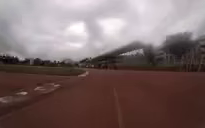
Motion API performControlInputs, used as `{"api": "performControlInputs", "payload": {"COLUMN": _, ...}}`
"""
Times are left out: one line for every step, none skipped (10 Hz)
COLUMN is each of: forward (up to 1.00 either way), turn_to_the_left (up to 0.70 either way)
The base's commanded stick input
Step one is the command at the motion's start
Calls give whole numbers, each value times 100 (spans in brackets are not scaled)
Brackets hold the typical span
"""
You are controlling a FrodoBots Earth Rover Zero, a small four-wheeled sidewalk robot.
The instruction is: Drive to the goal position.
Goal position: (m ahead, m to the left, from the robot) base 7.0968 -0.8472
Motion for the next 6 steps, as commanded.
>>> {"api": "performControlInputs", "payload": {"forward": 70, "turn_to_the_left": 0}}
{"api": "performControlInputs", "payload": {"forward": 70, "turn_to_the_left": 0}}
{"api": "performControlInputs", "payload": {"forward": 70, "turn_to_the_left": 0}}
{"api": "performControlInputs", "payload": {"forward": 70, "turn_to_the_left": 0}}
{"api": "performControlInputs", "payload": {"forward": 70, "turn_to_the_left": 0}}
{"api": "performControlInputs", "payload": {"forward": 70, "turn_to_the_left": 0}}
